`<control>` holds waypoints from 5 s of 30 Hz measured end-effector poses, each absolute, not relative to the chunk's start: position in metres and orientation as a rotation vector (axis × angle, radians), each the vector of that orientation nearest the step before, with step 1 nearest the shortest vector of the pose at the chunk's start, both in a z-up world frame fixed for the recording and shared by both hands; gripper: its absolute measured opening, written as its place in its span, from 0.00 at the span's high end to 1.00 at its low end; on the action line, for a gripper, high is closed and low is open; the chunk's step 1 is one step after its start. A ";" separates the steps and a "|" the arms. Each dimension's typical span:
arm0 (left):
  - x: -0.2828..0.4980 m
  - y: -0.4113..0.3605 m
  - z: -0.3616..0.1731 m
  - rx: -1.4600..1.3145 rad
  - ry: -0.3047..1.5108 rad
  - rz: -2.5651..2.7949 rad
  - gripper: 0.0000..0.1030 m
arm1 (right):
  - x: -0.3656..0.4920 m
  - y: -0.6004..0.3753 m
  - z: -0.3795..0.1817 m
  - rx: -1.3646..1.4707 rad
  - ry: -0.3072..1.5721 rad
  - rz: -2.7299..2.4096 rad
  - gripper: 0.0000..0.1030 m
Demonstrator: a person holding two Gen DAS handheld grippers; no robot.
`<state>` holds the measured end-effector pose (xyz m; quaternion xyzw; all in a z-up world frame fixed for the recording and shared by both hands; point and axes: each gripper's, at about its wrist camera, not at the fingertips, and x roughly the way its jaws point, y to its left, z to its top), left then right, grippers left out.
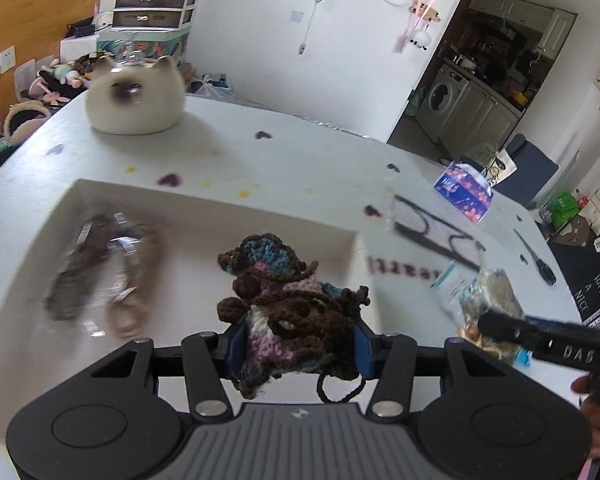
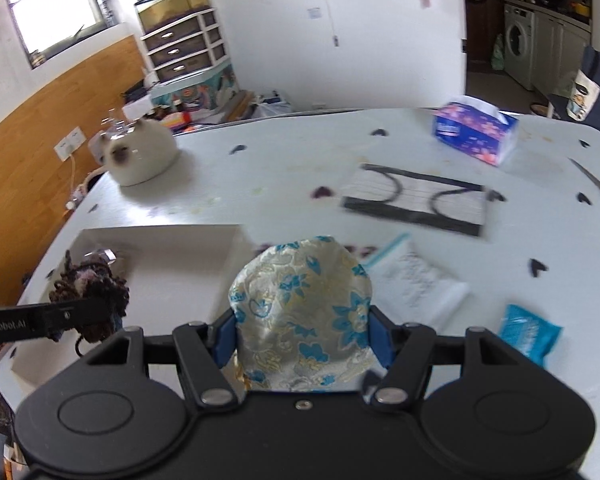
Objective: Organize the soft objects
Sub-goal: 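Carry the crocheted bundle and floral pouch over the white tray, then lower both held items into the tray and open both tools, then lift both tools and move toward the cord bag and white packet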
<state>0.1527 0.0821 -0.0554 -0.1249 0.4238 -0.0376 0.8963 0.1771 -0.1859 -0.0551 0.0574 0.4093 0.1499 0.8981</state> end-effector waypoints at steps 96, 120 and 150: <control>0.084 0.253 -0.061 -0.191 0.935 -0.215 0.44 | 0.096 0.023 -0.059 -0.043 0.894 0.583 0.48; 0.049 0.250 -0.052 -0.191 0.861 -0.125 0.00 | 0.068 -0.022 -0.045 -0.011 0.784 0.403 0.00; 0.081 0.063 -0.039 -0.208 0.794 -0.096 0.00 | 0.087 -0.200 -0.033 -0.003 0.751 0.385 0.00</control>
